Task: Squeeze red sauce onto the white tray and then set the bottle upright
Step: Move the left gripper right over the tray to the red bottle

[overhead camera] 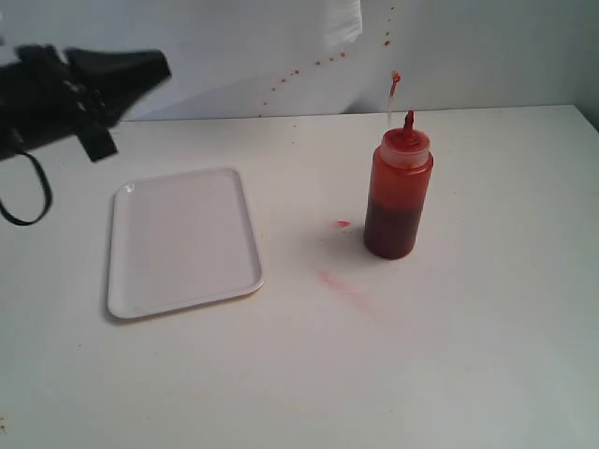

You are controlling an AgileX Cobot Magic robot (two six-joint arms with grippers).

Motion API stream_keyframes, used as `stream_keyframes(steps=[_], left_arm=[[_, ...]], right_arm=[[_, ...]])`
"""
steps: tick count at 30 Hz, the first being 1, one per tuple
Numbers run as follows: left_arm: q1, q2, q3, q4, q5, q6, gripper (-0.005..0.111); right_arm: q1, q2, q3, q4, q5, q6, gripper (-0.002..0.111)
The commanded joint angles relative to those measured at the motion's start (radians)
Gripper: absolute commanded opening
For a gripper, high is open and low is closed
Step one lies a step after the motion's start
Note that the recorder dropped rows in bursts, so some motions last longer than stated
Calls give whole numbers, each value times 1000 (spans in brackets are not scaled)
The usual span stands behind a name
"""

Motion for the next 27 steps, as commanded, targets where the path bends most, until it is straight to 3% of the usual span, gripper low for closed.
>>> stream_keyframes(steps=[1, 9, 16, 19, 21, 23, 27], left_arm=[[-35, 312, -168, 92, -29, -17, 0], [-168, 643, -433, 224, -29, 6, 0], [-270, 762, -605, 236, -29, 6, 3], [-311, 780, -634, 232, 11, 6, 10], [-336, 780, -636, 218, 71, -1, 20], [-360, 780, -636, 197, 114, -4, 39], [-406, 780, -636, 97, 215, -4, 97]], right_arm=[[-8, -7, 4, 6, -6, -3, 0], [-8, -7, 4, 6, -6, -3, 0], [-8, -7, 4, 6, -6, -3, 0], [-8, -7, 4, 6, -6, -3, 0], [-8, -7, 4, 6, -6, -3, 0], [-8, -7, 4, 6, -6, -3, 0], [-8, -7, 4, 6, -6, -3, 0]])
